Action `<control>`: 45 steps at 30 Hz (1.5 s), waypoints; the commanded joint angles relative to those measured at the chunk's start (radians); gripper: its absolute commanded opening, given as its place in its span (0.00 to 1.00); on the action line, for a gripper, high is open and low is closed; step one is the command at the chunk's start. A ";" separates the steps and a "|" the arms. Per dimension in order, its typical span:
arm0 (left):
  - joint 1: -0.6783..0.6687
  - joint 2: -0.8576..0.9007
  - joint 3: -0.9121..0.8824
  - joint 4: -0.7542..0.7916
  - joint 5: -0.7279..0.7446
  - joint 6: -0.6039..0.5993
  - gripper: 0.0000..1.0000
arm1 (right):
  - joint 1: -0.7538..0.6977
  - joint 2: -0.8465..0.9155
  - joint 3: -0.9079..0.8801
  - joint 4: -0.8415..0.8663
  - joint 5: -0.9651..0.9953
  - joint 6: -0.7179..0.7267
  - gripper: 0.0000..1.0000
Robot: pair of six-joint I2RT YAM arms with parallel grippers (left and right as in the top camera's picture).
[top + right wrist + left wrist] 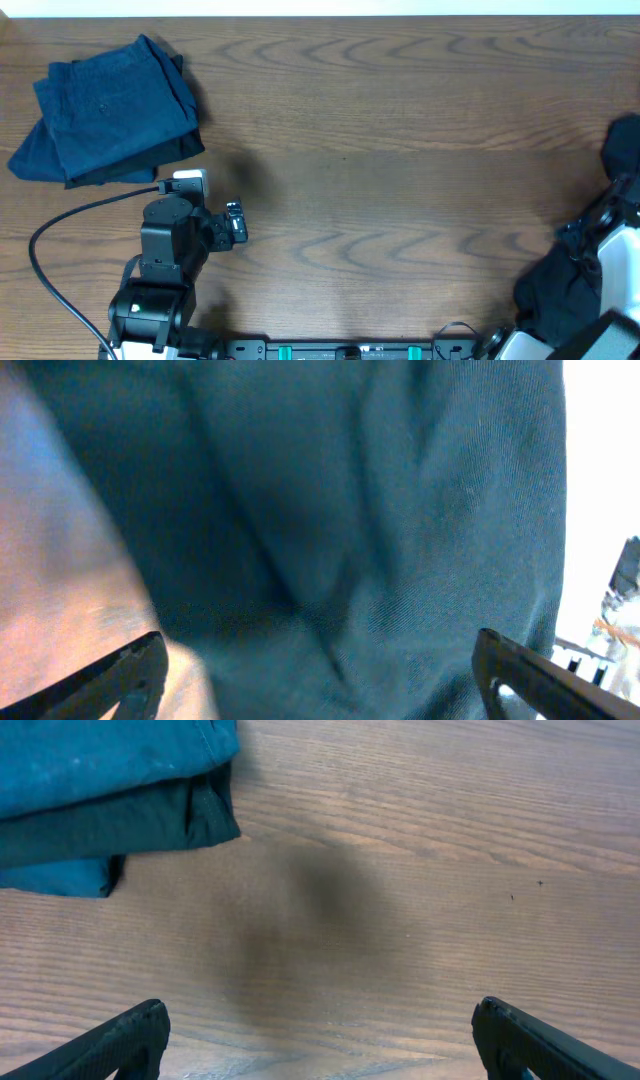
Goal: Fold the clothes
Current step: 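Reach the right gripper to the black shirt at the right edge and grasp it, then drag the black shirt with the right gripper toward the table center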
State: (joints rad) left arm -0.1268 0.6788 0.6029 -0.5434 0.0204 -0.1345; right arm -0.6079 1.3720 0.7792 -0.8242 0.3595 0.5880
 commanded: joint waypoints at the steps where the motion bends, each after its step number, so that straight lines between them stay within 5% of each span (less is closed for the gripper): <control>1: 0.004 -0.001 0.026 -0.001 0.006 -0.010 0.98 | -0.026 0.069 0.018 0.006 0.018 0.029 0.88; 6: 0.004 -0.001 0.026 -0.002 0.006 -0.010 0.98 | -0.029 0.156 0.018 0.040 0.018 0.029 0.69; 10: 0.004 -0.001 0.026 -0.001 0.006 -0.010 0.98 | -0.029 0.187 0.018 0.046 0.018 0.029 0.06; 11: 0.004 -0.001 0.026 -0.001 0.006 -0.010 0.98 | -0.029 0.187 0.018 0.045 0.017 0.029 0.01; 20: 0.004 -0.001 0.026 0.006 0.006 -0.010 0.98 | -0.029 0.087 0.131 -0.082 -0.042 0.013 0.01; 27: 0.004 -0.001 0.026 0.006 0.005 -0.010 0.98 | -0.026 -0.085 0.404 -0.160 -0.278 -0.225 0.01; 35: 0.004 -0.001 0.026 0.007 0.006 -0.010 0.98 | 0.036 -0.120 0.450 -0.136 -0.603 -0.502 0.01; 40: 0.004 -0.001 0.026 0.006 0.006 -0.010 0.98 | 0.080 -0.125 0.457 -0.044 -0.959 -0.660 0.01; 45: 0.004 -0.001 0.026 0.007 0.006 -0.010 0.98 | 0.116 -0.133 0.477 0.130 -1.525 -0.740 0.01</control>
State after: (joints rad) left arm -0.1268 0.6788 0.6029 -0.5392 0.0231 -0.1349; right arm -0.5190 1.2583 1.2205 -0.7536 -0.7113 -0.0589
